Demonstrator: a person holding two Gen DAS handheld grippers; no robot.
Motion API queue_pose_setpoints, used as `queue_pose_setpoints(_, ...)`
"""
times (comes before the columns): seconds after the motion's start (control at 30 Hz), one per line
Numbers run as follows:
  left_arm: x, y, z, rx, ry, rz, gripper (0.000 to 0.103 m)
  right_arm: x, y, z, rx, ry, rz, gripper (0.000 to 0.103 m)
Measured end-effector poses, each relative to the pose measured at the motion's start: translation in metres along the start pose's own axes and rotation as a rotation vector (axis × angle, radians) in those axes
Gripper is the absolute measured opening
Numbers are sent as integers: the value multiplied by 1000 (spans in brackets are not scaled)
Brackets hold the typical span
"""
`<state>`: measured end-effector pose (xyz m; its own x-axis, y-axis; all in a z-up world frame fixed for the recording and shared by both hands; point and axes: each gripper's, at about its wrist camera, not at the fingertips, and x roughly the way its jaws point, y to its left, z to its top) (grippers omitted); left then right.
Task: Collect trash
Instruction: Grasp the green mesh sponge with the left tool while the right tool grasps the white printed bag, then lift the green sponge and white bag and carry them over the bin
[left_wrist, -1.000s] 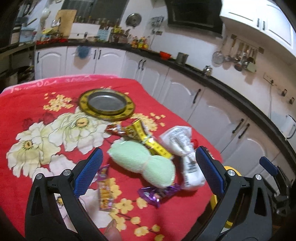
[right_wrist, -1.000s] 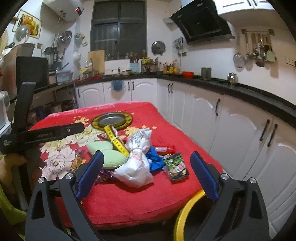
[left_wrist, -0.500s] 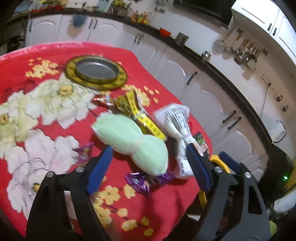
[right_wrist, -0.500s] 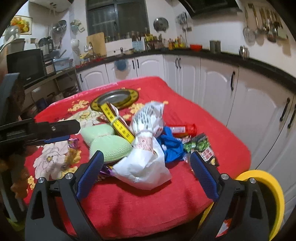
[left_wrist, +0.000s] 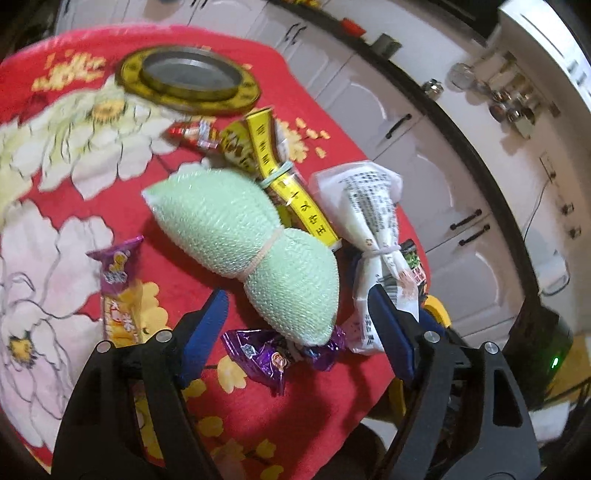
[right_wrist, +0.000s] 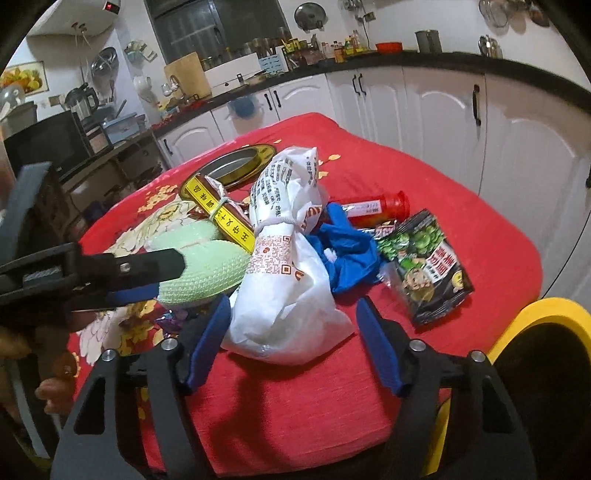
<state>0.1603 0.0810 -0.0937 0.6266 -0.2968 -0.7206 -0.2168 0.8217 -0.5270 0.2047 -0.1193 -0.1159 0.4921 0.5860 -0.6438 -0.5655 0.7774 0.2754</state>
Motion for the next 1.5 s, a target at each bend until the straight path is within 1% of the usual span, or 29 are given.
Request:
queue_pose_setpoints(0.1, 6, 6, 2, -37, 16, -13, 69, 0, 0, -1, 9, 3, 14, 61)
queue_pose_setpoints(0.13, 7, 8, 3, -47, 18, -22, 69, 0, 1, -2, 9, 4, 21, 57)
queue_pose_setpoints(0.3, 14, 8, 7, -57, 25, -26, 69, -1, 3, -2, 5, 7, 34, 50)
queue_pose_setpoints(0.37, 17, 8, 9, -57, 25, -19, 61, -1, 4, -2, 3, 3, 36, 47)
queue_pose_setpoints(0.4, 18, 8, 9, -57, 28, -18, 52, -1, 4, -3, 2, 1, 37, 45)
queue_pose_setpoints(0.43, 19, 8, 9, -55, 32, -18, 48, -2, 5, -3, 2, -3, 37, 43)
queue_pose_setpoints(0.5, 20, 9, 8, -46, 34, -20, 47, -3, 6, -4, 2, -13, 37, 39)
queue_pose_setpoints(0.57, 20, 8, 7, -38, 35, -21, 38, -6, 8, -5, 1, -27, 34, 37)
queue_pose_setpoints(0.7, 15, 7, 6, -10, 22, -15, 37, -10, 10, -6, 1, -47, 30, 34)
queue_pose_setpoints(0.83, 6, 8, 6, -9, -2, -21, 36, -16, 8, -6, 15, -69, 29, 31)
queue_pose_setpoints(1.03, -17, 2, 8, 19, -67, -26, 36, -29, 10, -2, 19, -111, 33, 28)
queue_pose_setpoints(1.23, -38, -7, 7, 60, -133, -26, 35, -45, 14, 3, 11, -169, 45, 28)
queue_pose_setpoints(1.5, -60, -22, 5, 121, -194, -48, 35, -71, 19, 14, -3, -232, 48, 28)
